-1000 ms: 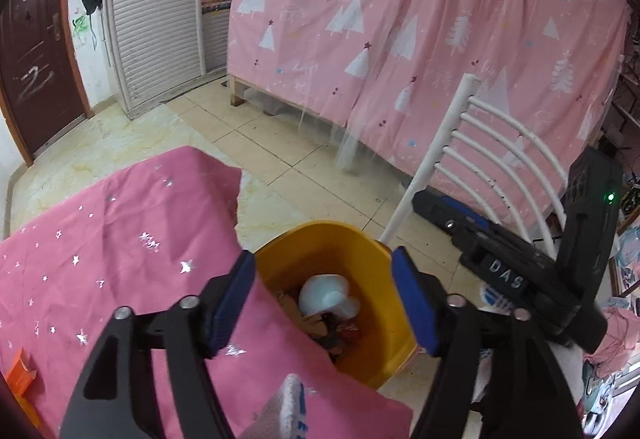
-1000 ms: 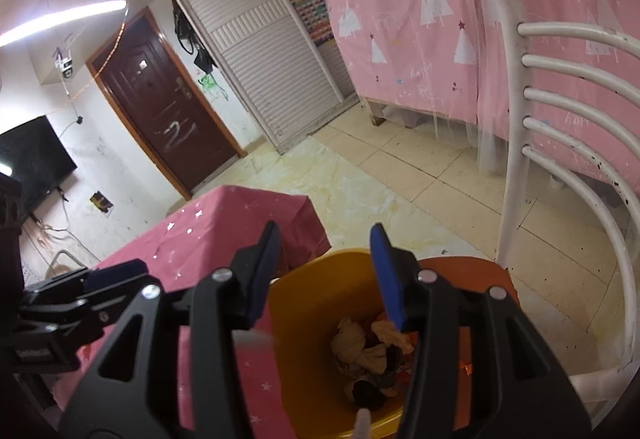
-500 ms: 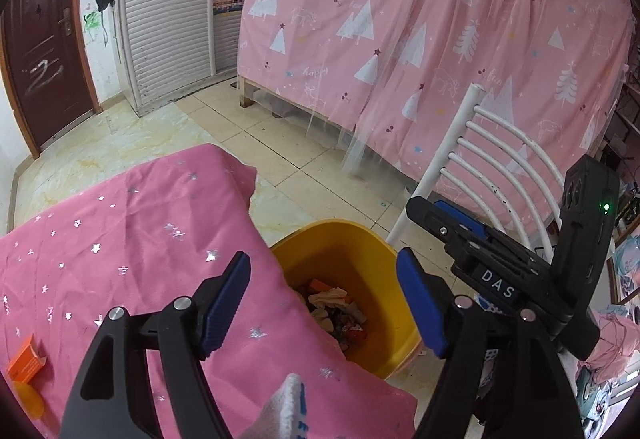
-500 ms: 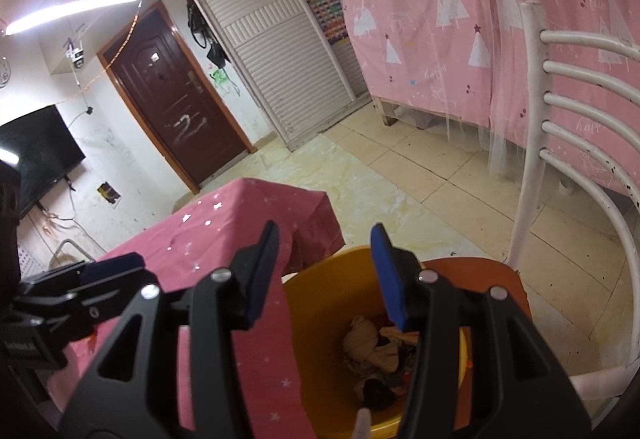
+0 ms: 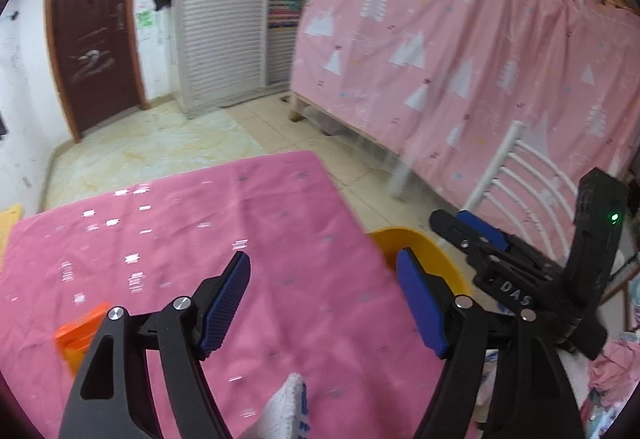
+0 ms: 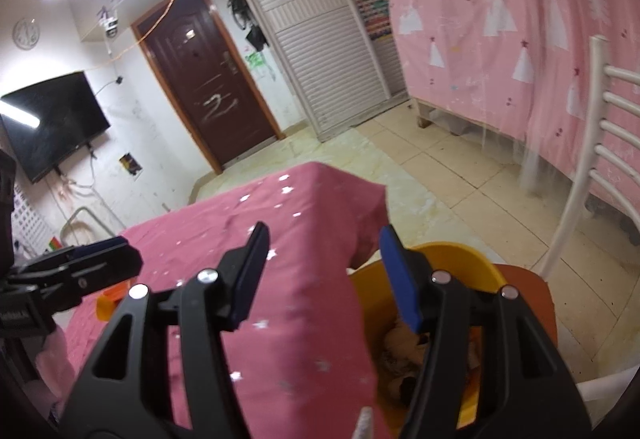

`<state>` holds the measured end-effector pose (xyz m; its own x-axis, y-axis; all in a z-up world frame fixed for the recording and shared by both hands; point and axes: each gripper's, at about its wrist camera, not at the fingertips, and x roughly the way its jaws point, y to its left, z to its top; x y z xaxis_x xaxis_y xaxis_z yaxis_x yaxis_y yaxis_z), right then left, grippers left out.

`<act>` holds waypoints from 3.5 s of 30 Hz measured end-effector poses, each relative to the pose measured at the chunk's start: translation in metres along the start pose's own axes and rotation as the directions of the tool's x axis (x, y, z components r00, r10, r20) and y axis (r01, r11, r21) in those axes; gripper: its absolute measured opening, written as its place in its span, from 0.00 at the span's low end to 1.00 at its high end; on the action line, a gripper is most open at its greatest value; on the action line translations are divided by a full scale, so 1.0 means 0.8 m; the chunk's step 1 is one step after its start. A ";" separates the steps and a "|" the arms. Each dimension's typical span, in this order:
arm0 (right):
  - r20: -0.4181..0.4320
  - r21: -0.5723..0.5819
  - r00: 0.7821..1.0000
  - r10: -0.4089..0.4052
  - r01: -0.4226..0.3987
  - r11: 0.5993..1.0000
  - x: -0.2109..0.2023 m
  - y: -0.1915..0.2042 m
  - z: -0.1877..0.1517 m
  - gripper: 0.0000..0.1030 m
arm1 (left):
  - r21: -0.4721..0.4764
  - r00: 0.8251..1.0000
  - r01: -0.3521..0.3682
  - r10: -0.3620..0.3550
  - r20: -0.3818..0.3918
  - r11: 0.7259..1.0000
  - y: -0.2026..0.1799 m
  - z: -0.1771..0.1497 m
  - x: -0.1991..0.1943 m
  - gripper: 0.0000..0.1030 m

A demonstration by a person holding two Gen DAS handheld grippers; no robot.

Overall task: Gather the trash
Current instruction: 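Move both grippers back to the bed toward the orange cup and box, then grasp the orange cup with the left gripper while the right grasps the orange box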

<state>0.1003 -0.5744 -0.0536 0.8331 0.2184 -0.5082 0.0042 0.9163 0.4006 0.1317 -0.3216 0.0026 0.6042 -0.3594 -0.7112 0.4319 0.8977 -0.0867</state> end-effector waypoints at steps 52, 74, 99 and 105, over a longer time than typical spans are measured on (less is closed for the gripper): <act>-0.221 -0.290 0.970 0.105 -0.168 0.942 0.093 0.244 -0.048 0.61 | -0.273 0.971 -0.222 0.189 -0.143 0.936 0.256 -0.125 -0.020 0.50; -0.354 -0.377 0.927 0.123 -0.262 0.888 0.144 0.351 -0.096 0.82 | -0.363 0.969 -0.247 0.231 -0.089 0.898 0.334 -0.150 -0.066 0.33; -0.379 -0.483 0.925 -0.009 -0.190 0.855 0.175 0.400 -0.117 0.86 | -0.413 0.970 -0.241 0.231 -0.075 0.879 0.371 -0.163 -0.074 0.33; -0.345 -0.447 0.938 0.026 -0.189 0.874 0.159 0.382 -0.095 0.86 | -0.391 0.968 -0.251 0.239 -0.080 0.885 0.360 -0.156 -0.072 0.33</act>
<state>0.1657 -0.2409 -0.0540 0.5905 0.3446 -0.7297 -0.4008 0.9101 0.1055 0.1376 -0.0106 -0.0686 0.6348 -0.1125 -0.7644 -0.0315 0.9847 -0.1711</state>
